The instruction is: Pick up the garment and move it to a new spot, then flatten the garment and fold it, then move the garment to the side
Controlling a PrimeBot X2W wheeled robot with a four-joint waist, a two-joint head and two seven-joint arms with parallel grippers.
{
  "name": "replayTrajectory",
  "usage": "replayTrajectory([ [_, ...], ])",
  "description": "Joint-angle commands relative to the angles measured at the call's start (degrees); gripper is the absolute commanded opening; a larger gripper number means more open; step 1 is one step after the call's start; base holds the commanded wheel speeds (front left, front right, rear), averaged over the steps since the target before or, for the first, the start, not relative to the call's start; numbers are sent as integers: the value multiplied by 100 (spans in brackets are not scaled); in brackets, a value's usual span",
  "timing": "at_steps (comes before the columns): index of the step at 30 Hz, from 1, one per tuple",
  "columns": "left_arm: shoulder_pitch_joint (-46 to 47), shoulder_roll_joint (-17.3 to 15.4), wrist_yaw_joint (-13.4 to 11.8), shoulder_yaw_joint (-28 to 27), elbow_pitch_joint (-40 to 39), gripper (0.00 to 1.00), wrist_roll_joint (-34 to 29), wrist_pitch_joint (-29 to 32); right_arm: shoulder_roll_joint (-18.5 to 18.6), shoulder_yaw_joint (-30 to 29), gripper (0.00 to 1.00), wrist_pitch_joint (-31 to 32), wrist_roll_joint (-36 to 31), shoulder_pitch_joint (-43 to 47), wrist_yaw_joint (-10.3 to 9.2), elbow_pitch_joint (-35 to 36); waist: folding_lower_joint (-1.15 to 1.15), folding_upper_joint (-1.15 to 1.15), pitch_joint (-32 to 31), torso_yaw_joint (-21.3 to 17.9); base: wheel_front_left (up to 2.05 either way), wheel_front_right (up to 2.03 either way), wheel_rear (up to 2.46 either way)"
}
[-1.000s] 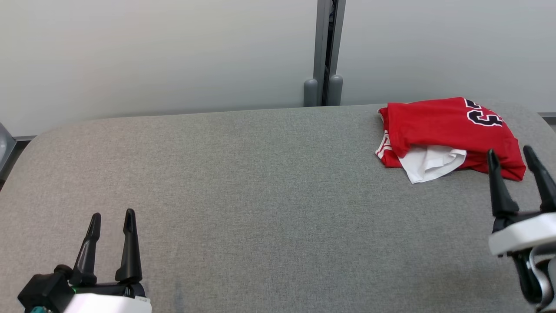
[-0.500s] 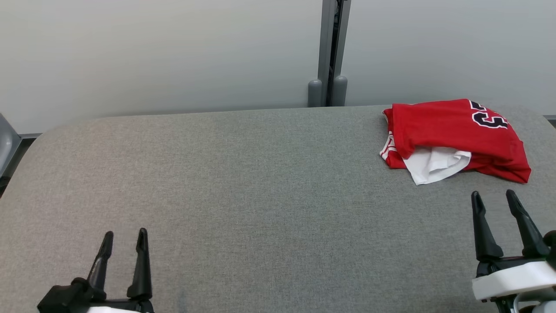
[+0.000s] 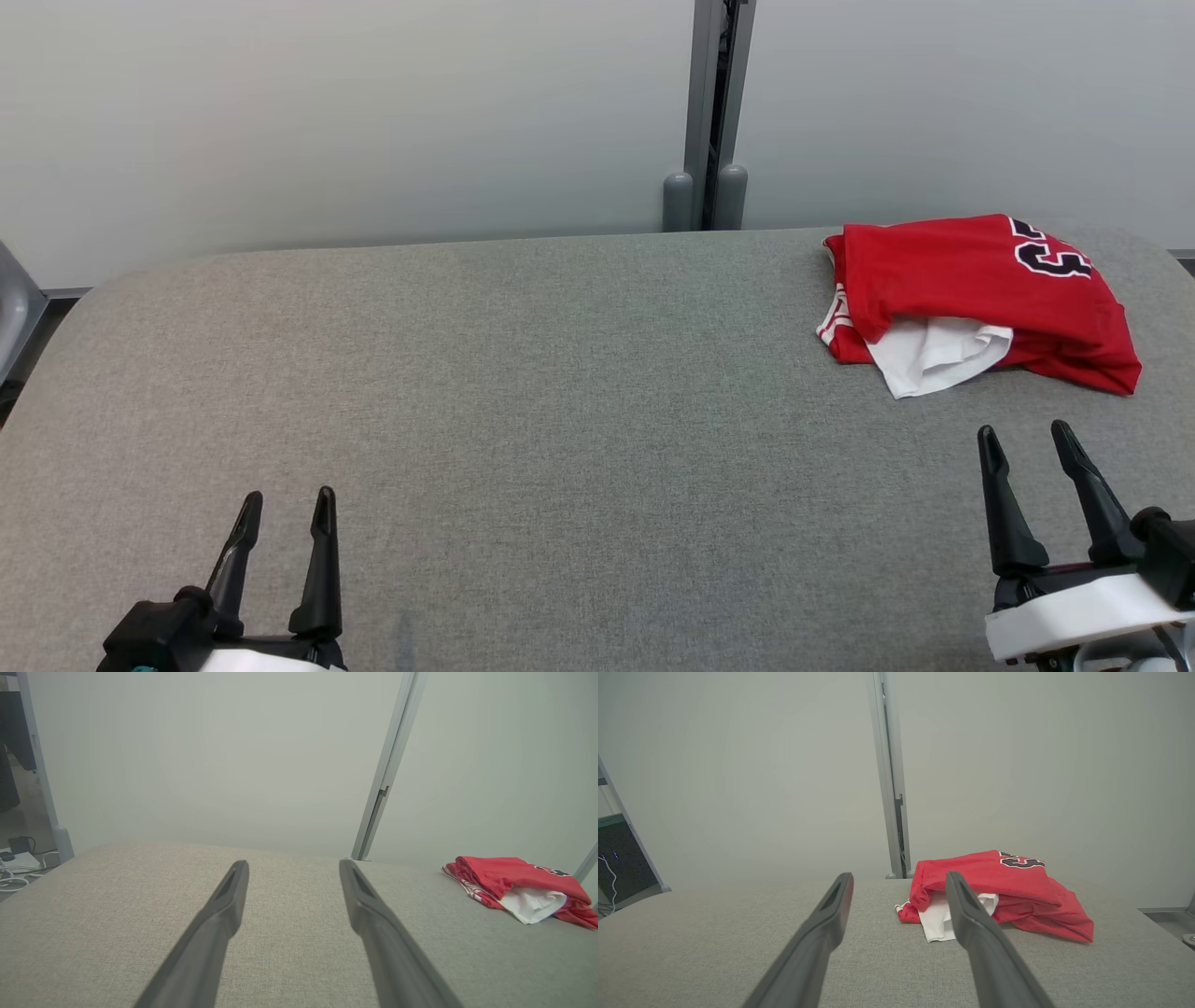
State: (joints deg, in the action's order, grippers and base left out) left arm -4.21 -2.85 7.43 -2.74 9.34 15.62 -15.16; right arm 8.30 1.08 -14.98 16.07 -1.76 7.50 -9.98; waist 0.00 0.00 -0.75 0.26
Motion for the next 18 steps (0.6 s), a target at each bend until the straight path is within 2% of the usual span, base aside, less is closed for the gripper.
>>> replayTrajectory([
  [1, 108, -15, 3, -10, 16, 100, -65, -7, 2, 20, 100, -15, 6, 28, 0, 13, 0, 0, -2, -8, 0, 0, 0],
  [11, 141, -12, 5, 77, 155, 100, -63, -7, -34, 51, 100, -15, 23, -23, 0, -69, 0, 0, -9, -15, 0, 0, 0],
  [12, 31, 4, 0, 72, 172, 0, -30, 1, -61, 75, 0, 1, 8, 1, 0, -60, 0, 0, -9, -15, 0, 0, 0],
  [15, -87, 50, 0, 85, 332, 0, 5, 16, -128, 125, 0, 14, 20, 87, 0, -202, 0, 0, -9, -15, 0, 0, 0],
  [18, -30, 46, 0, -37, 410, 0, 348, 195, -161, 174, 0, 52, 388, 70, 0, -253, 0, 0, -6, -15, 0, 0, 0],
])
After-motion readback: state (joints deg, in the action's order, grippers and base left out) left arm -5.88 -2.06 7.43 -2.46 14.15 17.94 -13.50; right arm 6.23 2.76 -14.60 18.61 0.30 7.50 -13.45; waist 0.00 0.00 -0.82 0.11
